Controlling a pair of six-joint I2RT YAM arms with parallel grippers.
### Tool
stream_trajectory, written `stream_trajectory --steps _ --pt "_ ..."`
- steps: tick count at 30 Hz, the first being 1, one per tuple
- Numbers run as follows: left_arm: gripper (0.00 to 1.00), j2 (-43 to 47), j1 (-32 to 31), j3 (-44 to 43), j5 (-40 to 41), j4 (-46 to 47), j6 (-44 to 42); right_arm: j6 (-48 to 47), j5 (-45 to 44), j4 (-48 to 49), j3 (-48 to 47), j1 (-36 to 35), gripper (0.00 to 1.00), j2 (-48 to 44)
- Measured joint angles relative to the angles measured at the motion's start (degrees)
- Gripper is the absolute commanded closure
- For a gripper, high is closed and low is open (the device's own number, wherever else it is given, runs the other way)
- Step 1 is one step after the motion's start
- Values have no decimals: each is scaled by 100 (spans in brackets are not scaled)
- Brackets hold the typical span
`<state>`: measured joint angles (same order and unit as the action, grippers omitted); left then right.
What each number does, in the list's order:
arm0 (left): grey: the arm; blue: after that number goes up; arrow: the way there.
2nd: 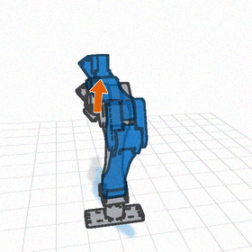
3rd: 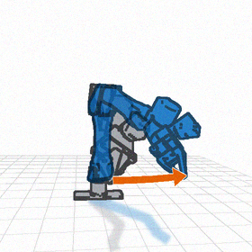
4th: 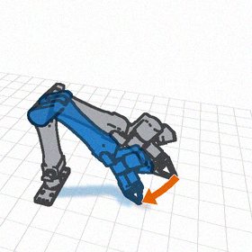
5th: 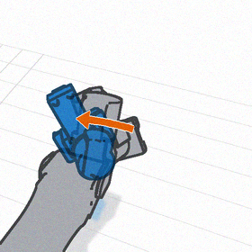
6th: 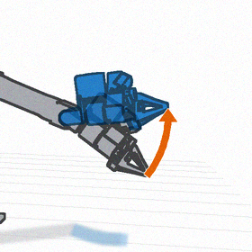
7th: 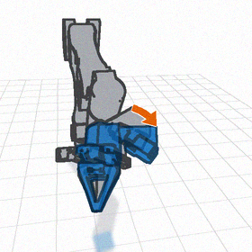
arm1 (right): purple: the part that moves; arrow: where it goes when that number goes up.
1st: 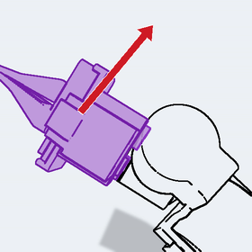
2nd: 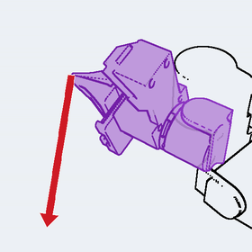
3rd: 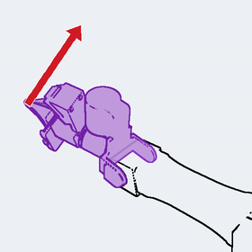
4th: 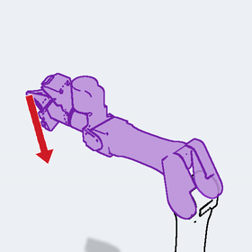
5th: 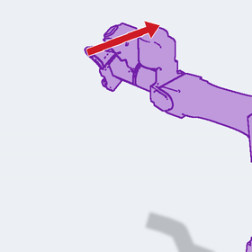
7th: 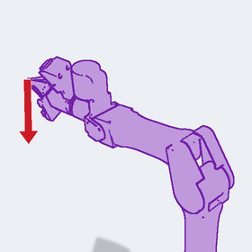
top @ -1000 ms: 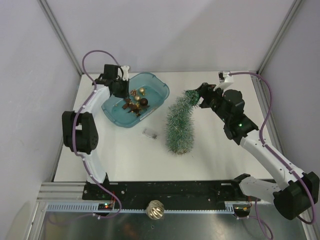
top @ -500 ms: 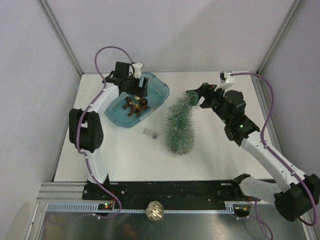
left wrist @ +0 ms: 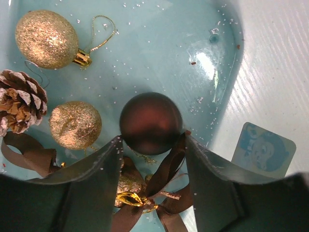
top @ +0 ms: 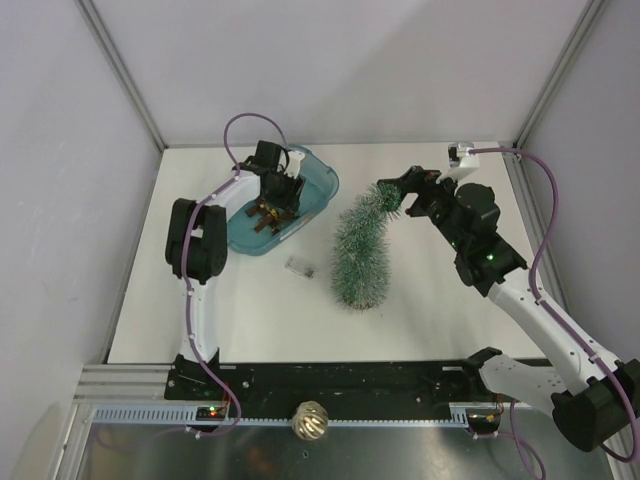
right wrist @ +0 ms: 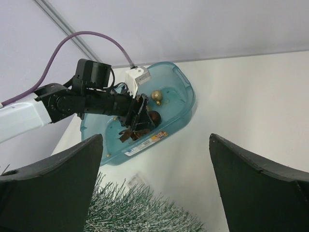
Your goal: Decorate the small christmas tree
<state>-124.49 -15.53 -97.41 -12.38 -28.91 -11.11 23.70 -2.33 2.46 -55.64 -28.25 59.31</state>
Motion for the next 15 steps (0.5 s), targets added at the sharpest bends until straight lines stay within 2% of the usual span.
stream_trajectory --steps 9,12,15 --pt "84 -4 -61 -98 20 28 -120 -9 -26 -92 0 133 3 -17" --pt "89 0 -85 -98 17 26 -144 -39 -28 -175 0 197 3 -94" --pt "89 37 -87 -98 17 15 -153 -70 -26 -225 0 280 3 -227"
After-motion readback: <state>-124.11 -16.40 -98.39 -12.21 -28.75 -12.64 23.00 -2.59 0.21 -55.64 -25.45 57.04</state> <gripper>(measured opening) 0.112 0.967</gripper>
